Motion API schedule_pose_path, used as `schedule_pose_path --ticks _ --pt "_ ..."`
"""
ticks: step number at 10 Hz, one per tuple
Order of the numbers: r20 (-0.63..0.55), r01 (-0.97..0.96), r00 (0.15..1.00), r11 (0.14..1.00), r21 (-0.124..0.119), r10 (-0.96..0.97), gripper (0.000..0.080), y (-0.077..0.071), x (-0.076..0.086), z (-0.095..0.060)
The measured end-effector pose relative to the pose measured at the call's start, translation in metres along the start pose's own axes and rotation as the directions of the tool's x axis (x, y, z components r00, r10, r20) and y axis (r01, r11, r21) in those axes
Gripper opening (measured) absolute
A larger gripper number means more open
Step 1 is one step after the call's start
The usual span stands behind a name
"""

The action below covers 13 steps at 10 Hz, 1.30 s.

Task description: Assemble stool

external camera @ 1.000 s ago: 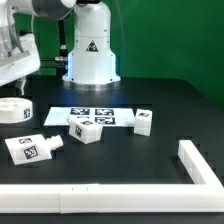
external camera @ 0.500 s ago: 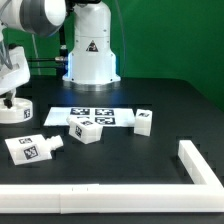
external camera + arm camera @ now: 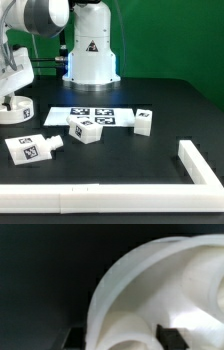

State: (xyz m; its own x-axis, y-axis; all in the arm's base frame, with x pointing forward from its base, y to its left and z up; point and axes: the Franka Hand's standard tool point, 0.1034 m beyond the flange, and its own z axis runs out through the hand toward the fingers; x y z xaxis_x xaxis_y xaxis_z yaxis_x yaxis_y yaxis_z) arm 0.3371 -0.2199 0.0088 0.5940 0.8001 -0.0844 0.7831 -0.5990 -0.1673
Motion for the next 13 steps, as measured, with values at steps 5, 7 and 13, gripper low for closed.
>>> schedule_pose_path --ticks 5,7,13 --pt "0.005 -0.392 0.920 0.919 -0.028 0.393 0.0313 -0.002 0.109 -0.058" --pt "-0.006 -0.324 0.946 0.946 -0.019 0.324 0.0313 -0.002 0.091 -0.047" --pt "0.004 -0.597 0.803 0.803 -0.010 0.597 0.0314 0.003 0.177 -0.076"
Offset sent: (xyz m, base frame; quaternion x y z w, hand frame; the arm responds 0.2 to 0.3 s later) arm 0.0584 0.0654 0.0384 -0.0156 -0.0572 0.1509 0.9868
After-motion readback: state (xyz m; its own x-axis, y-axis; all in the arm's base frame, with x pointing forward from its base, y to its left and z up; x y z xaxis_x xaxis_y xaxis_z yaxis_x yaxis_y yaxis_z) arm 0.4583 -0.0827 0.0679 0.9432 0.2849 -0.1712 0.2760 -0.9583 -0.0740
